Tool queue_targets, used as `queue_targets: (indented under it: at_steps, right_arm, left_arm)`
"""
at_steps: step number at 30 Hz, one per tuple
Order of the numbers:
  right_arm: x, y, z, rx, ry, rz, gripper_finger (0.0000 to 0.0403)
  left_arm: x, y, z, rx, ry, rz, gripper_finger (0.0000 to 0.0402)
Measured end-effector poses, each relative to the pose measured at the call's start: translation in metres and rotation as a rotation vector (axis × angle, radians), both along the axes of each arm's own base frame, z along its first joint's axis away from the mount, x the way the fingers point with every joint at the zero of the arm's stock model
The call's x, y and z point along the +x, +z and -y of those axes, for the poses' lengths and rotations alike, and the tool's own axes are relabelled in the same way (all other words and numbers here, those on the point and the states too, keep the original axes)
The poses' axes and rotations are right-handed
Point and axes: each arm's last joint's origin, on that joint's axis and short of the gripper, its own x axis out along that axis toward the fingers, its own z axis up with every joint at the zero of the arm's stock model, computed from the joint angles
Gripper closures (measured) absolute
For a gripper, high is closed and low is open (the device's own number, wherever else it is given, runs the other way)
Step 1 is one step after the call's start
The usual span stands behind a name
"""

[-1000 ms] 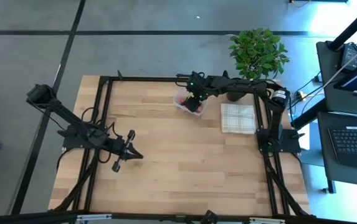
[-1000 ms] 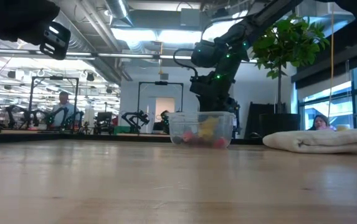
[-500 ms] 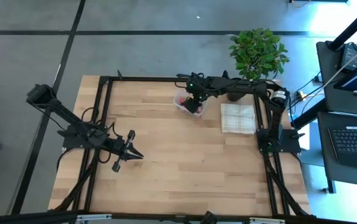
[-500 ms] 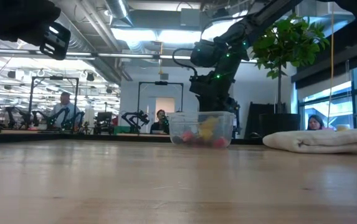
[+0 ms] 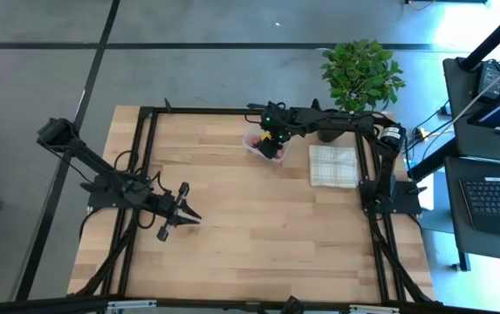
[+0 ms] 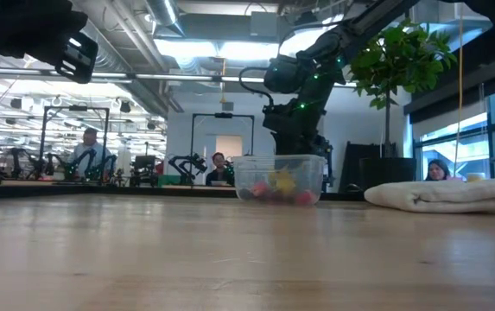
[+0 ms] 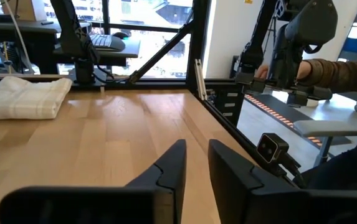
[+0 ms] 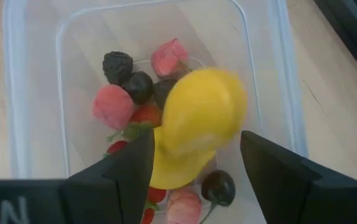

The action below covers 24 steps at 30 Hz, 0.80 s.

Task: Pick and placing Produce into tupperware
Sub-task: Put the lemon into the transparent container, then return to Home Position

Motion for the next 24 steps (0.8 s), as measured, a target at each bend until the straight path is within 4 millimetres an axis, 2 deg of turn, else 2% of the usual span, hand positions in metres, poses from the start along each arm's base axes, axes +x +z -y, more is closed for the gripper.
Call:
queue_targets:
  at_steps: [12, 16, 19, 24]
  right_arm:
    - [0.002, 0.001, 0.001, -0.01, 0.003, 0.017, 0.0163]
    - [0.006, 0.006, -0.002, -0.016, 0.019, 0.023, 0.0163]
    - [0.011, 0.022, -0.009, -0.03, 0.05, 0.041, 0.0163]
    - [0.018, 0.068, -0.024, -0.08, 0.119, 0.115, 0.0163]
  left_arm:
    - [0.0, 0.0, 0.0, -0.005, 0.0, -0.002, 0.0319]
    - [0.0, 0.0, 0.0, -0.005, 0.0, -0.002, 0.0312]
    - [0.0, 0.0, 0.0, -0.005, 0.0, -0.002, 0.0308]
    - [0.0, 0.0, 0.0, -0.005, 0.0, -0.002, 0.03]
